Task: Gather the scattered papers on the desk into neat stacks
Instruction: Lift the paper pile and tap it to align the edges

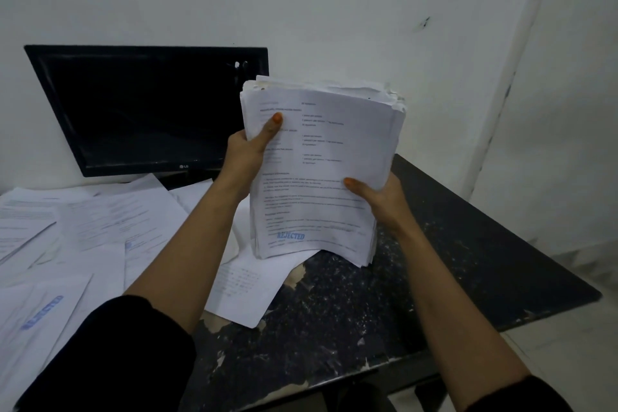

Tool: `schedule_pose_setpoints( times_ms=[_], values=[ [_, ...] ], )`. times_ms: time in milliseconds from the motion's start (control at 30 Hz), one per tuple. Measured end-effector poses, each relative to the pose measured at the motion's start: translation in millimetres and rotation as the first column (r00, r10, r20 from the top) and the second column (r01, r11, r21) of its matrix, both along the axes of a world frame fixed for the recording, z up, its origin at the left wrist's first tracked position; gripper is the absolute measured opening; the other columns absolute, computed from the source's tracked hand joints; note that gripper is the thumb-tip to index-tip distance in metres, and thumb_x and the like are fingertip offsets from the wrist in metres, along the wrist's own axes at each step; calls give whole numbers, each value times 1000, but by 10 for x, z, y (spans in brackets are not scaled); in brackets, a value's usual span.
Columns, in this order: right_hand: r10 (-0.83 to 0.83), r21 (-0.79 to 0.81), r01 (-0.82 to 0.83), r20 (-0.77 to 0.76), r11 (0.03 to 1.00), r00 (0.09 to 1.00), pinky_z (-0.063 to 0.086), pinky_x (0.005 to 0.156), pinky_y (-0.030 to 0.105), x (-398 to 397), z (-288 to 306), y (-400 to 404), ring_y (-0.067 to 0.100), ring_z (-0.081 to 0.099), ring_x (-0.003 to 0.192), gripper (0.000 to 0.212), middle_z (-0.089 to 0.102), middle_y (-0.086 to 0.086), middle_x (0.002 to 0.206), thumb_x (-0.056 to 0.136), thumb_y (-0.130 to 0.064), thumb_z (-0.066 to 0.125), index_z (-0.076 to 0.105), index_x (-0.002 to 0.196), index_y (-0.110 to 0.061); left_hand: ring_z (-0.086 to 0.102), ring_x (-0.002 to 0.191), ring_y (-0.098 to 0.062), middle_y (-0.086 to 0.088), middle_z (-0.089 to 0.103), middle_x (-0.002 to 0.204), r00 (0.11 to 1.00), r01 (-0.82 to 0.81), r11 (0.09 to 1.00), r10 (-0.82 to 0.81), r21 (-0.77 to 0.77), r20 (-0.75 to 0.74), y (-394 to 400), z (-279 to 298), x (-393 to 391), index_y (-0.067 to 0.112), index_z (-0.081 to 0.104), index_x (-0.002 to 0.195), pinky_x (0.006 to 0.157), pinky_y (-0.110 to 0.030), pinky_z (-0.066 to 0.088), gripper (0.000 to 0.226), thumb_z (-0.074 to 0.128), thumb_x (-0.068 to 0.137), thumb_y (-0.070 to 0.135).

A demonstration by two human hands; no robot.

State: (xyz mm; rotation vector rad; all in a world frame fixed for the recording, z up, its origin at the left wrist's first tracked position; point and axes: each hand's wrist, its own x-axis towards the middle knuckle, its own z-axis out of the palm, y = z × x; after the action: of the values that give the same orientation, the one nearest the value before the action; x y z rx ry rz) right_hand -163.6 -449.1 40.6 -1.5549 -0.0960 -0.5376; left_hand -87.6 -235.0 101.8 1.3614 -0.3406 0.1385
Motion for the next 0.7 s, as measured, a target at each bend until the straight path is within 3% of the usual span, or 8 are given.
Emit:
schedule_pose_setpoints(
  times_ms=[133,267,333,467,533,600,700],
  values=[
    [-74,34,73,20,997,997,55,72,17,44,11,32,0,68,83,32,68,-6,100,82,-9,75,62,111,-13,73,87,-15,1,74,99,999,23,999,-24,43,27,43,-24,15,18,66,105,68,-27,59,27,71,85,35],
    [-95,116,94,11,989,995,54,68,15,81,36,13,3,68,82,27,69,-7,96,81,-12,76,62,103,-18,72,95,-16,1,73,109,990,136,943,-136,303,-19,255,-303,47,17,62,118,78,-33,59,48,81,75,27],
    [-123,141,119,16,983,992,54,68,14,81,43,15,1,68,81,29,69,-8,97,81,-13,76,61,106,-18,71,97,-14,2,73,109,986,163,920,-165,355,-25,271,-477,29,16,63,119,80,-32,59,45,79,78,24],
    [-148,149,139,51,979,988,53,68,12,90,2,141,-5,67,77,31,67,-9,97,83,-9,74,60,109,-15,68,93,-1,8,69,109,995,-10,968,-16,252,99,121,-733,-19,12,61,121,78,-17,56,36,72,87,18],
    [-137,155,130,32,979,990,53,69,13,83,-75,208,1,66,84,33,67,-5,100,84,-10,73,58,113,-15,66,91,5,9,67,108,993,-73,973,50,220,108,43,-856,-33,14,59,121,74,-11,52,35,71,88,18],
    [-120,134,116,23,984,993,55,75,17,79,-127,228,9,65,94,38,66,-2,106,84,-12,74,57,118,-16,65,94,5,9,66,111,989,-107,970,82,218,120,32,-941,-38,14,58,124,74,-10,51,40,71,88,21],
    [-67,63,67,-9,996,998,55,82,20,74,-194,132,7,64,100,44,65,-7,111,83,-13,75,54,121,-20,65,98,3,11,66,115,988,-108,966,76,237,138,77,-979,-47,16,56,128,75,-11,51,45,72,87,27]
  ],
)
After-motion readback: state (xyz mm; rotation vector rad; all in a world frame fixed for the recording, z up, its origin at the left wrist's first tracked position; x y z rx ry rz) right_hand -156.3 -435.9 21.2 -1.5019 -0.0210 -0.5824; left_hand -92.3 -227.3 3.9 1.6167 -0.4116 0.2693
